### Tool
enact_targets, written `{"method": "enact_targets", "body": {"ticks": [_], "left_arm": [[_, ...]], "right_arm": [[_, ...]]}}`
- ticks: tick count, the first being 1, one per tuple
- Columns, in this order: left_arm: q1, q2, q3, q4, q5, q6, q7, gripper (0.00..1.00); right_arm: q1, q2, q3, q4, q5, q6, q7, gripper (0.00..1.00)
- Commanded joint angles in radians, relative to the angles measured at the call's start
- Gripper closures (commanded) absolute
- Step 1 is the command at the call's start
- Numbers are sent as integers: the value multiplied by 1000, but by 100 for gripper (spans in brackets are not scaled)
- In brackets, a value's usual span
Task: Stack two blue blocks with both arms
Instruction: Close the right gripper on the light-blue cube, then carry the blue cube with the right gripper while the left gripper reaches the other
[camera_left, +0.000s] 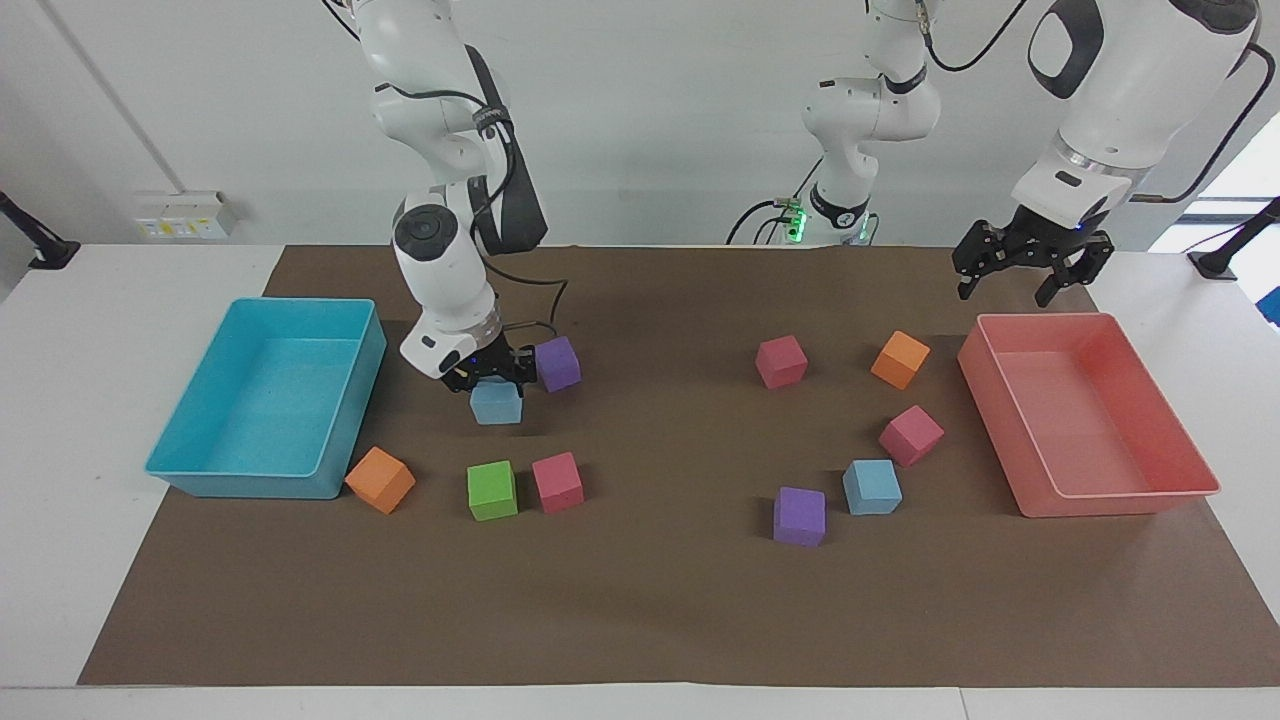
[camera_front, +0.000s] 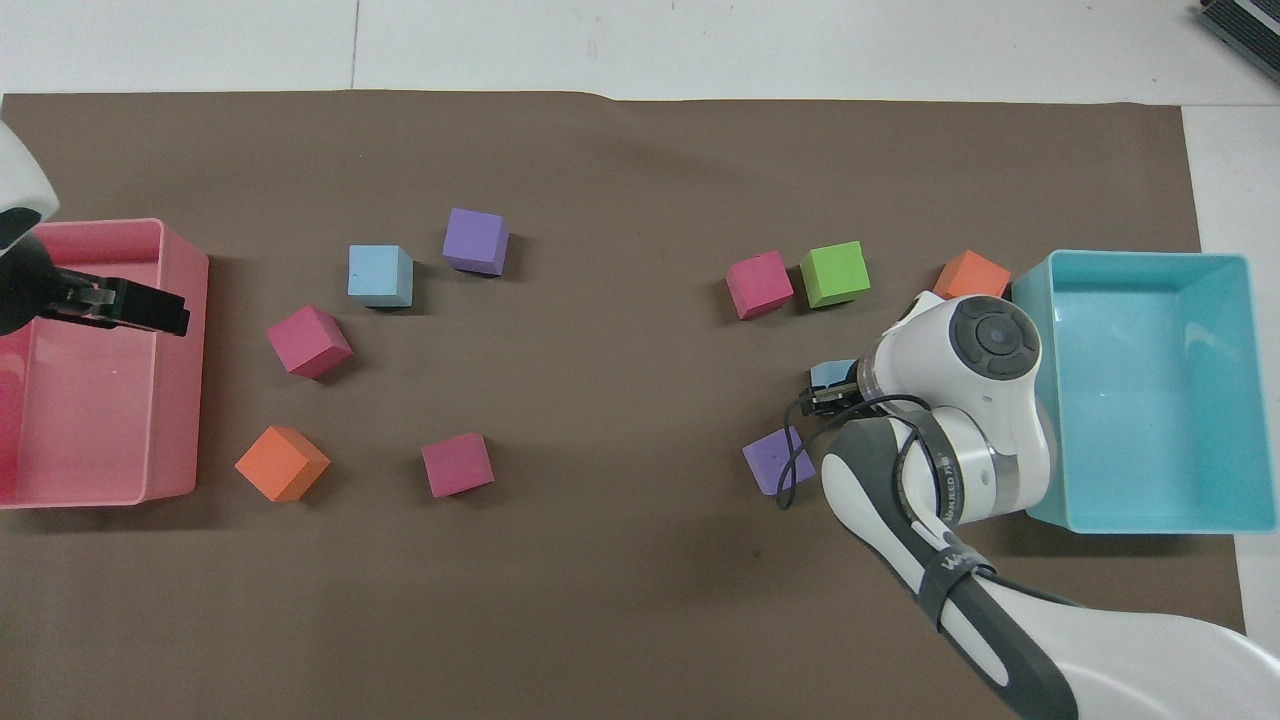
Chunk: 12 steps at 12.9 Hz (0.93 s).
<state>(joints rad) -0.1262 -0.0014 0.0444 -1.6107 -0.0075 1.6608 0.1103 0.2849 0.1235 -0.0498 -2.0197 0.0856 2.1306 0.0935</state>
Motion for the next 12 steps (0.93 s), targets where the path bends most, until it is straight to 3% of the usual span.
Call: {"method": "enact_targets", "body": {"ticks": [1, 7, 12], "left_arm": [[-12, 3, 9, 8, 0, 22, 3, 0], [-12, 72, 9, 38, -2, 63, 3, 0], [-16, 124, 9, 55, -2, 128, 2, 0]], "right_arm": [[-4, -15, 1, 96, 16, -140, 32, 100], [51, 37, 7, 226, 14, -178, 182, 100], [153, 209, 8, 424, 14, -196, 385, 100]]}}
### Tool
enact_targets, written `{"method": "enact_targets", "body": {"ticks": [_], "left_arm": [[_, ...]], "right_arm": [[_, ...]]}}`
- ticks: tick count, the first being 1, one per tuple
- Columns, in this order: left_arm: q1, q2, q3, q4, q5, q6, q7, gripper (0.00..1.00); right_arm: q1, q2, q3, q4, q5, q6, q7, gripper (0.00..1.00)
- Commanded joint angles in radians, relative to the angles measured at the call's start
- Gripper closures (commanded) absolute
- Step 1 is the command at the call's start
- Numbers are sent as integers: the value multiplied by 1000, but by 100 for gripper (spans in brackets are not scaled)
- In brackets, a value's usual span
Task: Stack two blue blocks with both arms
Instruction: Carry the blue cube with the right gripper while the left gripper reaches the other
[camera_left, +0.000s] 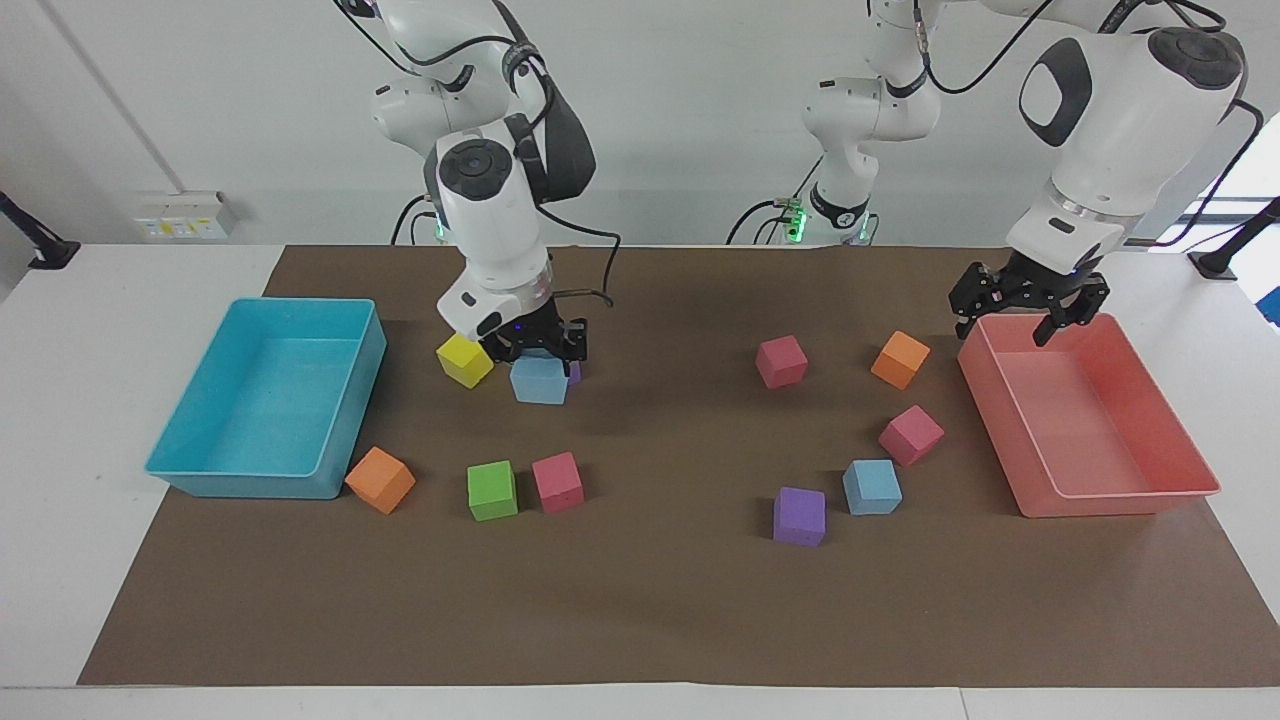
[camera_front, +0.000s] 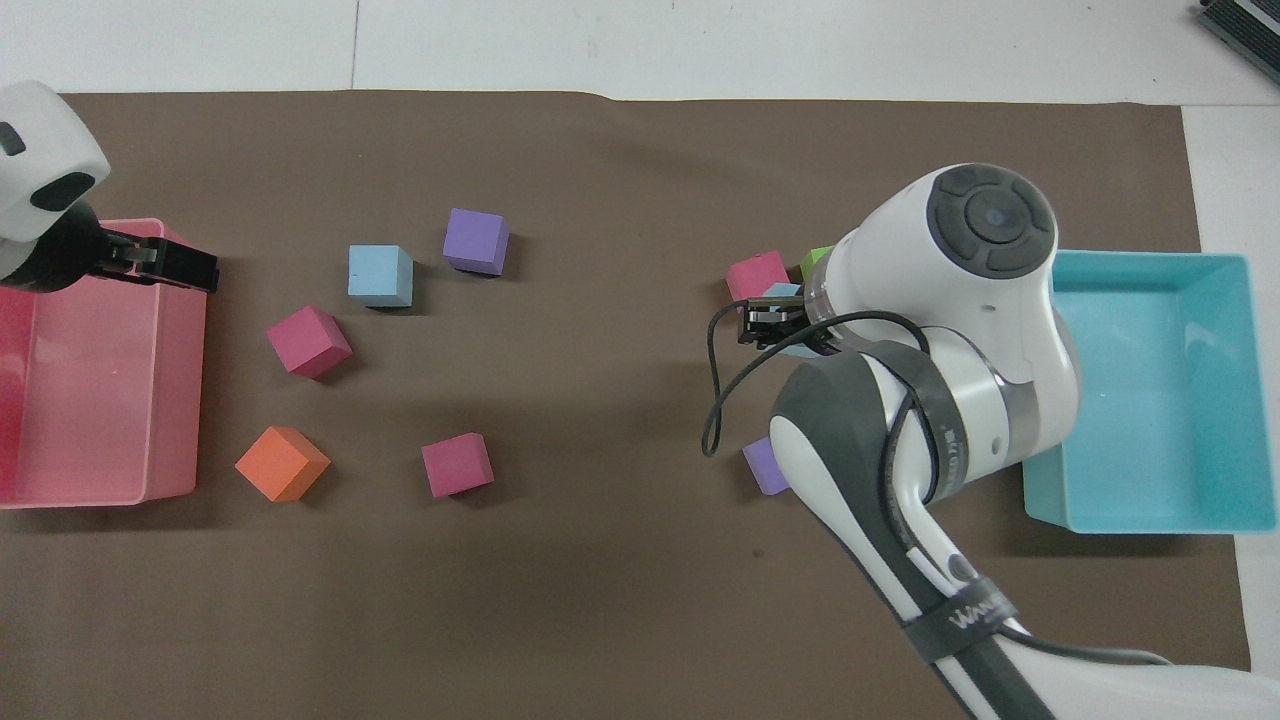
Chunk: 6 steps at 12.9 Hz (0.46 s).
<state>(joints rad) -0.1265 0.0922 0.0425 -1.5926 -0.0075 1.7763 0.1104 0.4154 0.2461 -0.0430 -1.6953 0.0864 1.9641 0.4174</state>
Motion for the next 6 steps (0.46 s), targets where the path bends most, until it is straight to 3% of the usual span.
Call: {"method": "enact_targets", "body": {"ticks": [1, 6], "left_arm": [[-19, 41, 11, 48, -2, 15, 2, 0], [-35, 119, 11, 83, -2, 81, -1, 0]], "right_arm": [[45, 113, 2, 129, 9, -30, 93, 100], [150, 252, 3, 241, 7, -5, 237, 100]]}}
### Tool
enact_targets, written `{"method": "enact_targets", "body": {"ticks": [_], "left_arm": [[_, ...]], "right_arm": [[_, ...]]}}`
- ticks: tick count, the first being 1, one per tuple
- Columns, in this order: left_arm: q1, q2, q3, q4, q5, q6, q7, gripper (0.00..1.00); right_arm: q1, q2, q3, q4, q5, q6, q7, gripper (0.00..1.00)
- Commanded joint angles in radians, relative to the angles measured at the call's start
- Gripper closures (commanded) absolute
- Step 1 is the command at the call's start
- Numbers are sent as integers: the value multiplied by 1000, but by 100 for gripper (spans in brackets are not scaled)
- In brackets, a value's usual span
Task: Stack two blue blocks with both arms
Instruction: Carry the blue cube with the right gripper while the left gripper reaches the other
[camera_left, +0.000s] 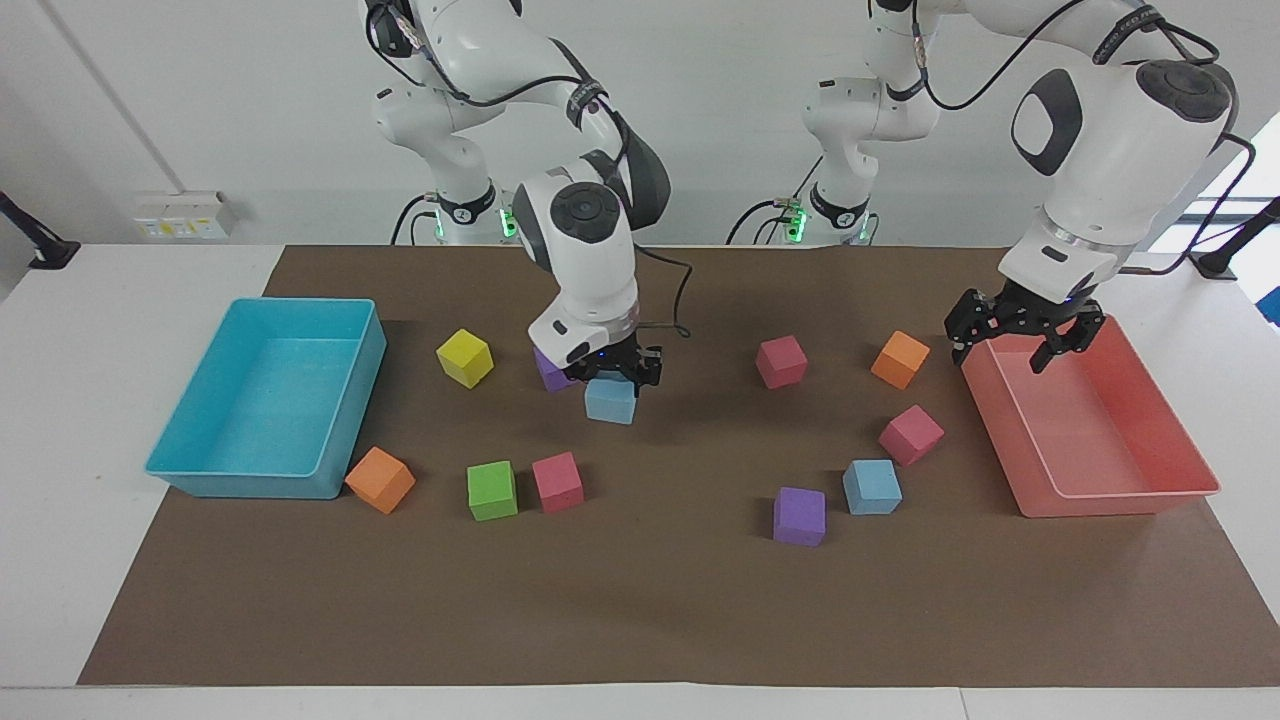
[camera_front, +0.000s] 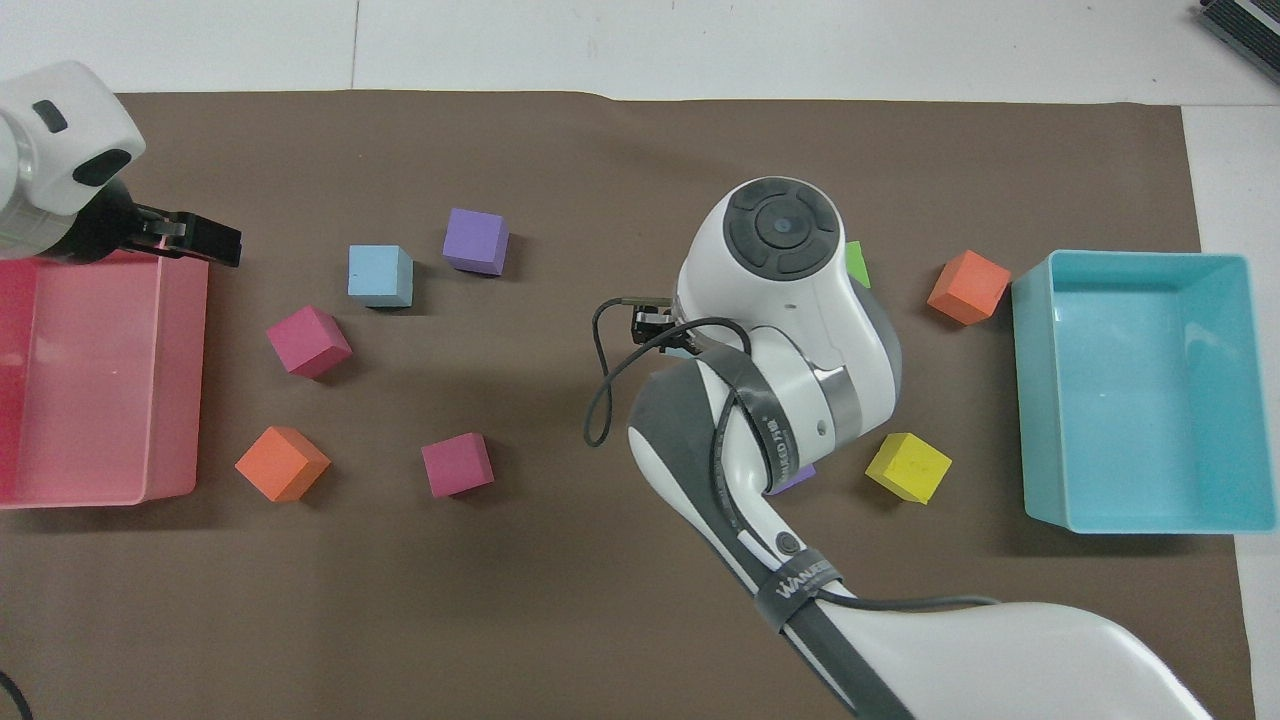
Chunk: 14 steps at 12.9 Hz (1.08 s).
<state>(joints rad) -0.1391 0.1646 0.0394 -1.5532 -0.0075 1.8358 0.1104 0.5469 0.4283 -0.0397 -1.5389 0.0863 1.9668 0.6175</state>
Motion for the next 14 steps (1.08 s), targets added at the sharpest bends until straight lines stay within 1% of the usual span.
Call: {"method": "enact_targets", "body": {"ticks": [1, 2, 4, 5, 7, 8, 9, 10, 12, 14], "left_arm": [[-23, 67, 14, 48, -2, 39, -1, 0], [-25, 84, 14, 48, -2, 68, -3, 0], [-36, 120, 13, 48, -2, 108, -8, 0], [-63, 136, 14, 47, -2, 134, -9, 0], [-85, 193, 14, 44, -3, 199, -40, 0], [-89, 213, 14, 42, -2, 253, -72, 0], [-91, 222, 13, 19, -2, 302, -86, 0], [-89, 226, 14, 2, -2, 325, -86, 0], [-82, 228, 13, -7, -3, 338, -83, 0], [-89, 233, 13, -39, -3, 373, -89, 0]], "right_arm": [[27, 89, 13, 95, 7, 12, 44, 100], [28, 96, 27, 91, 10, 49, 50, 100], [47, 119, 32, 86, 3, 79, 42, 100], [51, 132, 34, 83, 3, 107, 36, 100], [76, 161, 34, 82, -3, 115, 22, 100], [79, 161, 34, 72, -4, 115, -1, 100], [80, 159, 34, 53, -2, 116, -30, 100], [84, 159, 34, 39, -2, 122, -44, 100], [88, 159, 34, 7, -5, 130, -68, 100], [88, 153, 34, -21, -5, 142, -85, 100]]}}
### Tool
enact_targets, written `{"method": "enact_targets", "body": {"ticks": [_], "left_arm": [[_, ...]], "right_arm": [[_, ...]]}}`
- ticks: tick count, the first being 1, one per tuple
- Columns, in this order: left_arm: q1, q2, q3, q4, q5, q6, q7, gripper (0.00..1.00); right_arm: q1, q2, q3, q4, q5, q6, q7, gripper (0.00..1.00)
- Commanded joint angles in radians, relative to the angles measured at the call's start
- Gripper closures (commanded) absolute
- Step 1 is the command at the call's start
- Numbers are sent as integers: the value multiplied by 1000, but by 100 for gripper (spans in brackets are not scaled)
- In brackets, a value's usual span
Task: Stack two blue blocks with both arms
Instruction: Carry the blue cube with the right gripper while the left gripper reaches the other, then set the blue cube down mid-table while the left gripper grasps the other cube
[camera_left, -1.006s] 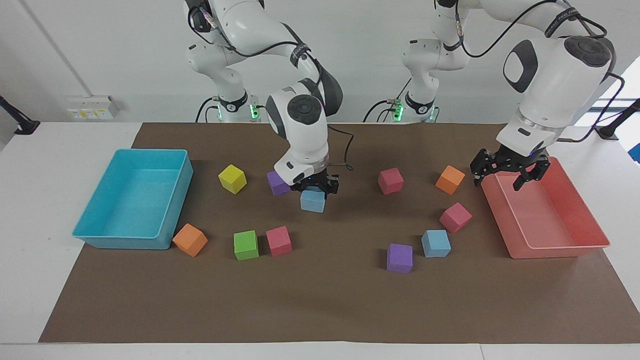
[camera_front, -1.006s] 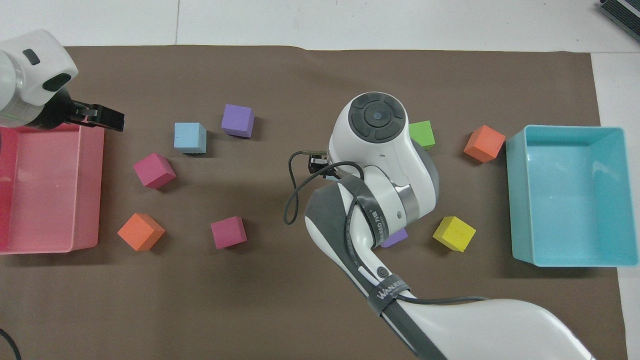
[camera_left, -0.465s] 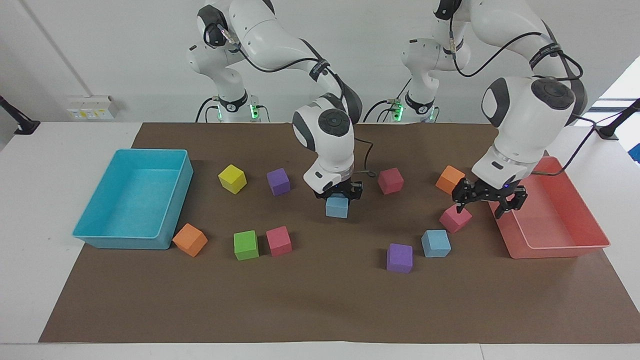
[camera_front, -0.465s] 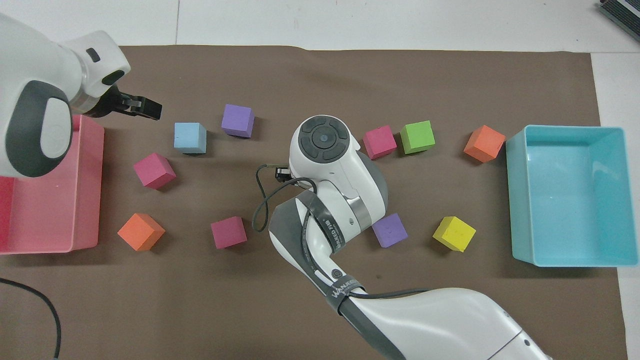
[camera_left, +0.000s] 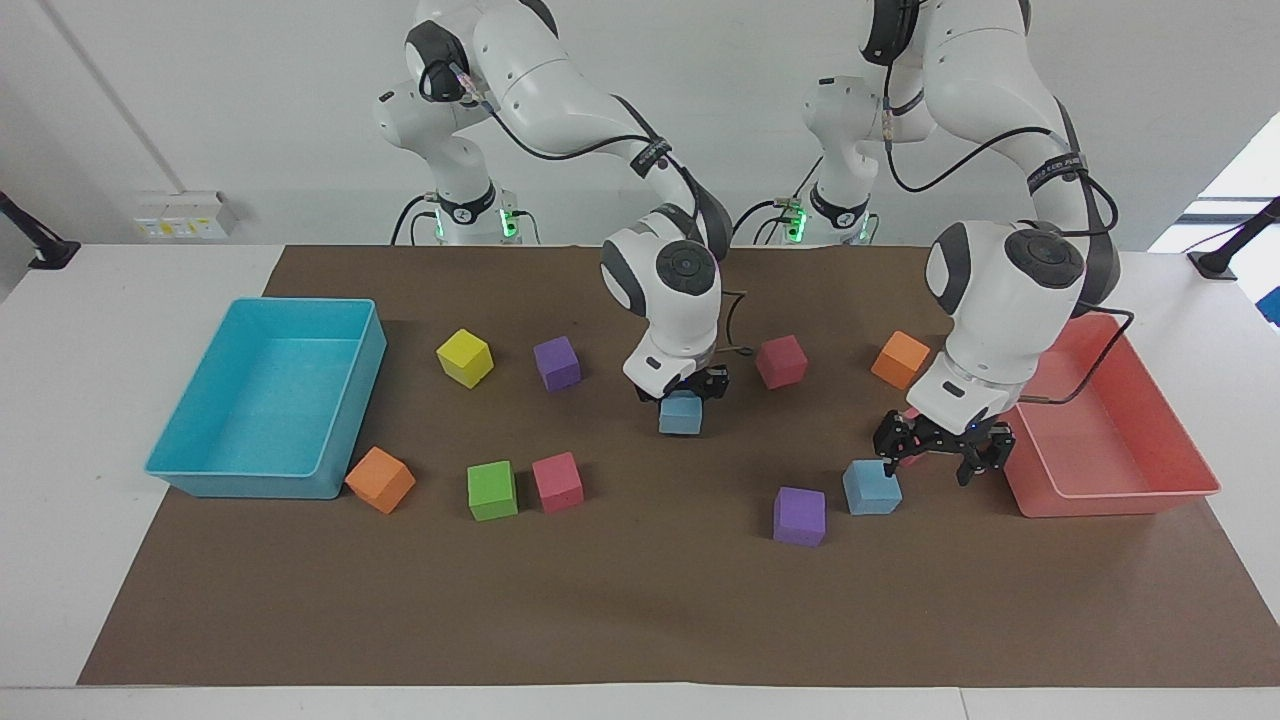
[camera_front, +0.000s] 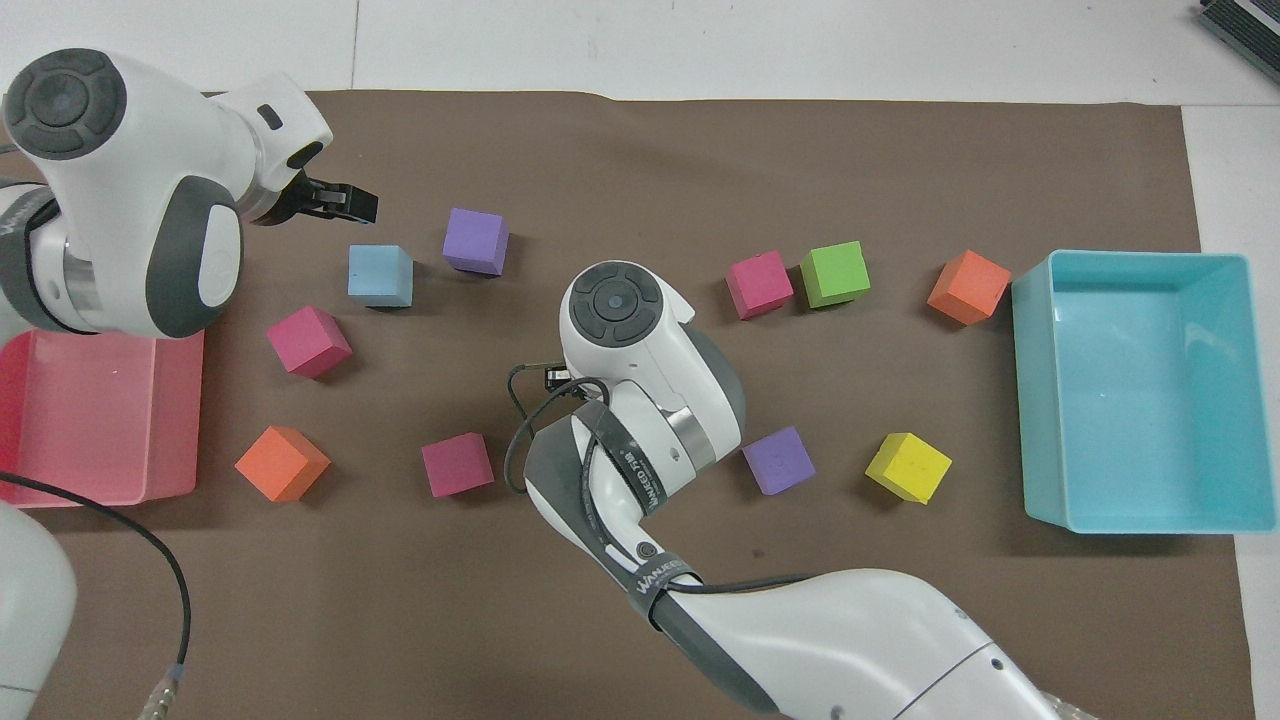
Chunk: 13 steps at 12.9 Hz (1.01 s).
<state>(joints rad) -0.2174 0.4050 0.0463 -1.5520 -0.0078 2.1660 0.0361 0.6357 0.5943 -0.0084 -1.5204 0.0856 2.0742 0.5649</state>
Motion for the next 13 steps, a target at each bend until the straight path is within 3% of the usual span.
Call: {"method": "enact_targets", "body": {"ticks": [1, 10, 11, 12, 13], "left_arm": [[-16, 0, 6, -75, -3, 84, -13, 0], [-17, 17, 6, -163, -3, 175, -15, 0], [-19, 24, 6, -184, -3, 204, -18, 0], [-20, 26, 6, -219, -3, 254, -33, 0], [-29, 26, 6, -253, -3, 299, -57, 0]], "right_arm": [[-2, -13, 2, -41, -4, 35, -33, 100], [-1, -25, 2, -72, 9, 38, -88, 100], [-2, -25, 2, -72, 17, 37, -82, 77], [-2, -25, 2, -72, 16, 38, -76, 1], [-1, -24, 2, -67, 14, 38, -76, 0]]}}
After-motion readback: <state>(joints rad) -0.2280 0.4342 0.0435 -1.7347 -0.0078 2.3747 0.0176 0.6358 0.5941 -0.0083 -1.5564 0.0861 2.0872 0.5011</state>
